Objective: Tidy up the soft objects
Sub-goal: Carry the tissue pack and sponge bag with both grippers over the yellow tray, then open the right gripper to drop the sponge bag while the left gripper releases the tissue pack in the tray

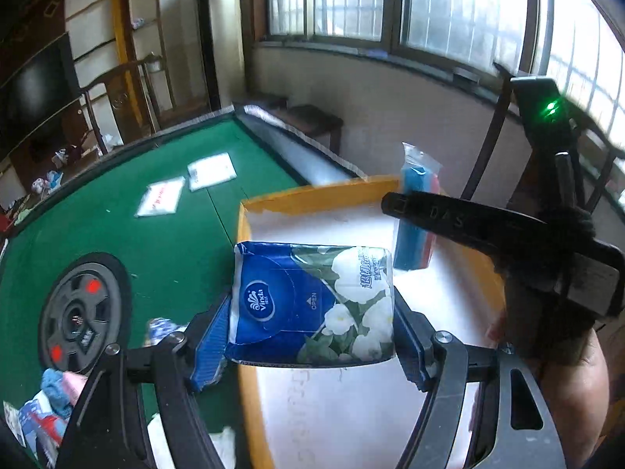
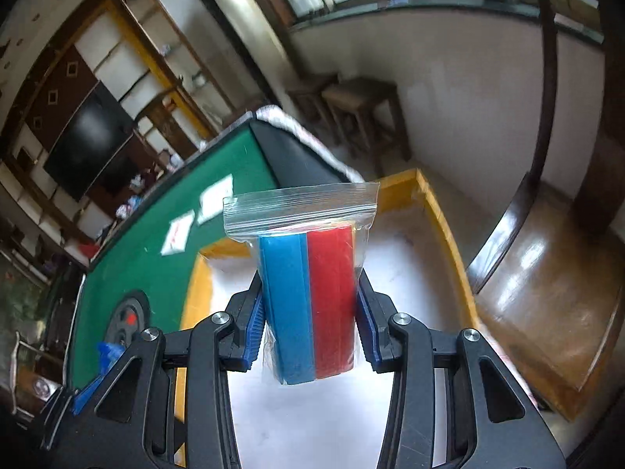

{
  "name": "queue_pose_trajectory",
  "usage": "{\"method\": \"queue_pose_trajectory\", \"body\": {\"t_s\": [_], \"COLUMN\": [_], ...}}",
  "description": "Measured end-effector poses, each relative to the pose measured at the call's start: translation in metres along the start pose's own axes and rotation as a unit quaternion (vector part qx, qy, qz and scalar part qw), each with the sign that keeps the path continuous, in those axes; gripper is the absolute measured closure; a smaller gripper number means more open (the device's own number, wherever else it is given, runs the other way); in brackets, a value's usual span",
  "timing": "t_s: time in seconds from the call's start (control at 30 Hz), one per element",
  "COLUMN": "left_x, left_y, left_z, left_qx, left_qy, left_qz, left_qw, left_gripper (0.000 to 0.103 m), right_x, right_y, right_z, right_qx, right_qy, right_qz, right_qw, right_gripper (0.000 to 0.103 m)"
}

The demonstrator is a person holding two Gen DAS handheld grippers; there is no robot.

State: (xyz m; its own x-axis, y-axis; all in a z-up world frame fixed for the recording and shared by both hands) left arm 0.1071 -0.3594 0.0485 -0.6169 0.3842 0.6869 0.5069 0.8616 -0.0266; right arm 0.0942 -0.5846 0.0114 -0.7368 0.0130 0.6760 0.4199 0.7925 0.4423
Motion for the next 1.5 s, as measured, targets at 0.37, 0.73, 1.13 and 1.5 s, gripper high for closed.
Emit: {"method": "queue_pose_trajectory", "body": {"t_s": [0.37,0.73,1.13,1.5], "left_x": [-0.083,-0.095,-0.095,-0.091], "left_y": [-0.004,-0.006,0.003,-0.013], "left_z": [0.000,0.004,0.010,0.010], "left_qx": [0.008,0.011,0.068,0.028], "left_qy": [0.064,0.082,0.108,0.094], "left_qz": [0.000,-0.019,-0.006,0.013], "left_qw": [0.9979,0.9964,0.9918,0.9951], "left_gripper": [0.028,0.028,0.028,0.026], "right_x": [-0.024,-0.028,-0.001,0.011], "right_y": [-0.004,0.002,-0.004,-0.007], "right_z": [0.010,0.011,-0.001,-0.005], "right_qx": [0.032,0.036,0.010,0.000], "right_qy": [0.023,0.021,-0.038,-0.065], "right_qz": [0.005,0.011,0.005,0.007], "right_qw": [0.999,0.999,0.999,0.998], "right_gripper": [0.062,0.045,0.034,0.034]}}
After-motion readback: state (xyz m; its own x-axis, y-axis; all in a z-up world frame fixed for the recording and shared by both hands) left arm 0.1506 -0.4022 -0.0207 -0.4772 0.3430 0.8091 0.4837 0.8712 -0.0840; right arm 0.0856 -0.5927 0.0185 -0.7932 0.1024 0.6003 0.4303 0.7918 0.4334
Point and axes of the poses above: each gripper's, at about its wrist camera, not at the fingertips, and x roughly against the way its jaws point, y to its left, z to its underside, the point moved 6 cm from there along -x, roughly the way its jaws point, and after that the axes turned 3 degrees about -y, right-handed, at the moved point
